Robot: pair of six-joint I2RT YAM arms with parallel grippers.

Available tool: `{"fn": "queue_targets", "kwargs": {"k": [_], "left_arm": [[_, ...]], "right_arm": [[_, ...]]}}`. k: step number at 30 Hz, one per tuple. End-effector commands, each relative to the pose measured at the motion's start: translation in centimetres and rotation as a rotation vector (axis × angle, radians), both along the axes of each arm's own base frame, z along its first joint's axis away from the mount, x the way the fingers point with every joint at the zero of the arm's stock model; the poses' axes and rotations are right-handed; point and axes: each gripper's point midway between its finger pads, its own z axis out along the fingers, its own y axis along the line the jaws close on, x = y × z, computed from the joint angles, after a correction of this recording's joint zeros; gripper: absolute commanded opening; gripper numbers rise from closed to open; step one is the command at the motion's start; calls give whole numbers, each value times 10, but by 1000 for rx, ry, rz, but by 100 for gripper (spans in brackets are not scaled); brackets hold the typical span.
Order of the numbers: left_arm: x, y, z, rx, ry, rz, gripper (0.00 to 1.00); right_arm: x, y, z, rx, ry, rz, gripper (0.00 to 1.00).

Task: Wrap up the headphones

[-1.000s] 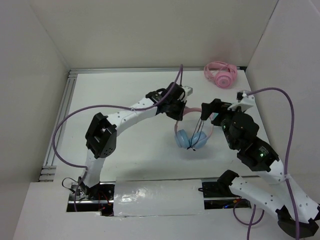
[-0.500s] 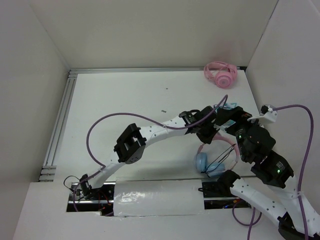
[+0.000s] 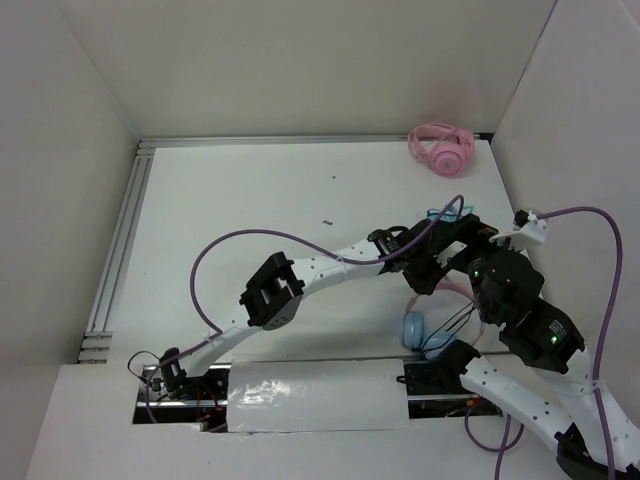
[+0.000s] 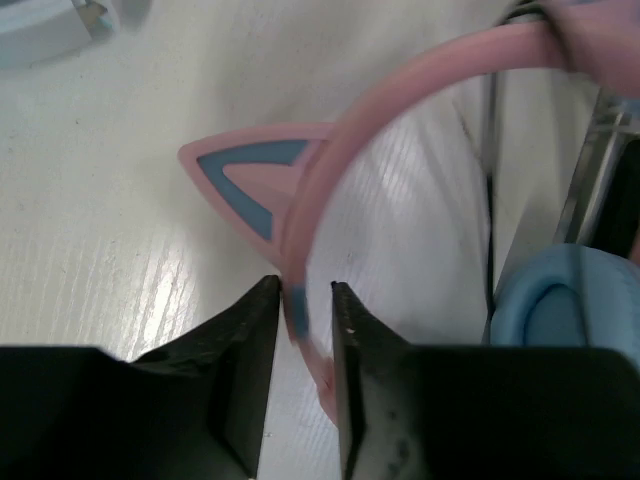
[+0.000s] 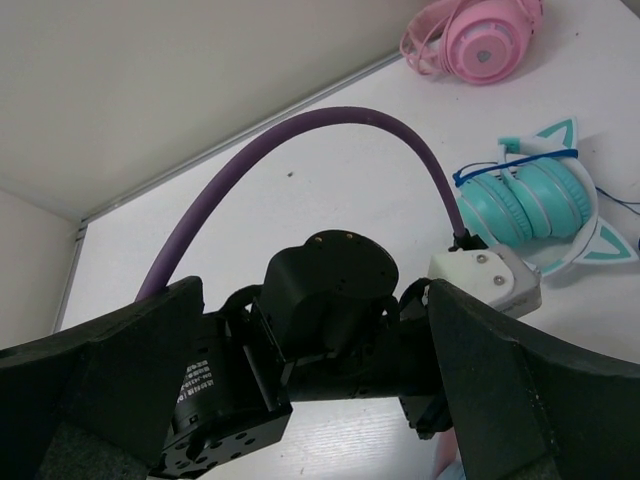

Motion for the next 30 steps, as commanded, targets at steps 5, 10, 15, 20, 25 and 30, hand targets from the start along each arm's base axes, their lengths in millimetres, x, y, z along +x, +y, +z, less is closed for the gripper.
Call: {"fn": "queue_targets", "kwargs": {"k": [5,10,15,20,25,30], "left_arm": [[-3,-22,46,-136,-31,-32,49],[-2,-21,91,-201,-74,-32,62],[10,11,159,-227,-162,86,99],[17,83,187,-212,-150,262,99],[5,196,187,-143,-157,567,99],[-23,303,168,-147,32,858,99]], "right_arm": [[-3,-6,2,21,-9,-23,100],[-2,-7,7,36,-24,-34,100],[2,-7,5,48,-6,-59,100],[6,-15,-3,51,28,-138,100],[11,-10,-15,49,48,-137,100],[16,-5,-25,66,65,-145,100]]}}
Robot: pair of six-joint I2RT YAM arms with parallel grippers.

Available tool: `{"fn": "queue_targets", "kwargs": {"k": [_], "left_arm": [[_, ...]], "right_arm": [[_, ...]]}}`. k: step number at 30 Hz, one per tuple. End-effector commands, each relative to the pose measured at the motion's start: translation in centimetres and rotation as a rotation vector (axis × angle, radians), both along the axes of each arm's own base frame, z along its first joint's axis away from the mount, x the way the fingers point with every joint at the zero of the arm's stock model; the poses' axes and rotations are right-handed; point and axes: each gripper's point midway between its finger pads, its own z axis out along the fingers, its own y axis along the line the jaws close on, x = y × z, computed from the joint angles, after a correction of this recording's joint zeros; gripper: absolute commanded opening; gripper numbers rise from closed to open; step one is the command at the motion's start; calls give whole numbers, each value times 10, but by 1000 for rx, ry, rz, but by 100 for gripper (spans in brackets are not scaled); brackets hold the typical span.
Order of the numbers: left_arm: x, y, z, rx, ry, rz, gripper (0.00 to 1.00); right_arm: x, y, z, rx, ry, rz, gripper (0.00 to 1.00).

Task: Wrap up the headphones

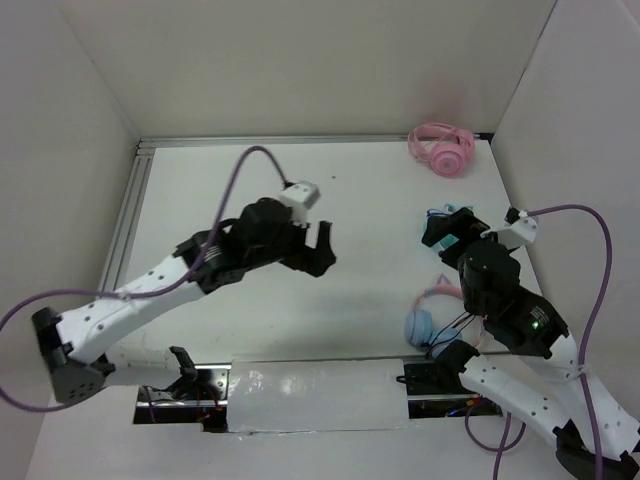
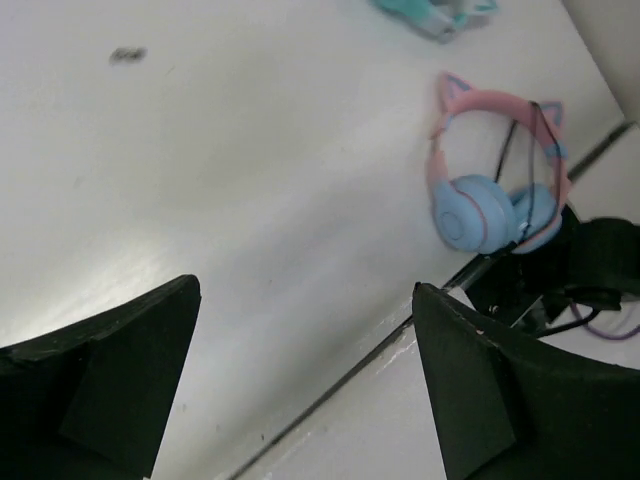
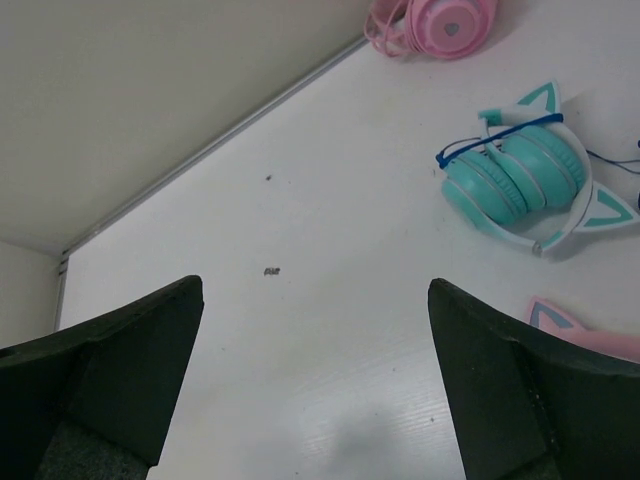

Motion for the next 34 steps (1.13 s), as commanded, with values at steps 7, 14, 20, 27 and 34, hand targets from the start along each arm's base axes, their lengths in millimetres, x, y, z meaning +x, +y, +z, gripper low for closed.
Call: {"fn": "queue_targets", "kwargs": {"k": [7,14,20,27,34], "left_arm": [[-52,180,-92,-81,493,775,99],[-69,206,-79,-175,454,869,99],[-69,204,-81,-144,466,889,99],[-69,207,-96,-43,518,952,99],[-69,204,-91,-84,488,912,99]], "right_arm": [[19,23,-36,-23,76,58,100],[50,56,-90,-63,223,106,100],[55,68,-93,-24,149,161,100],[50,58,-90,0,126,120,100],[48,54,-96,24,163,83,100]]}}
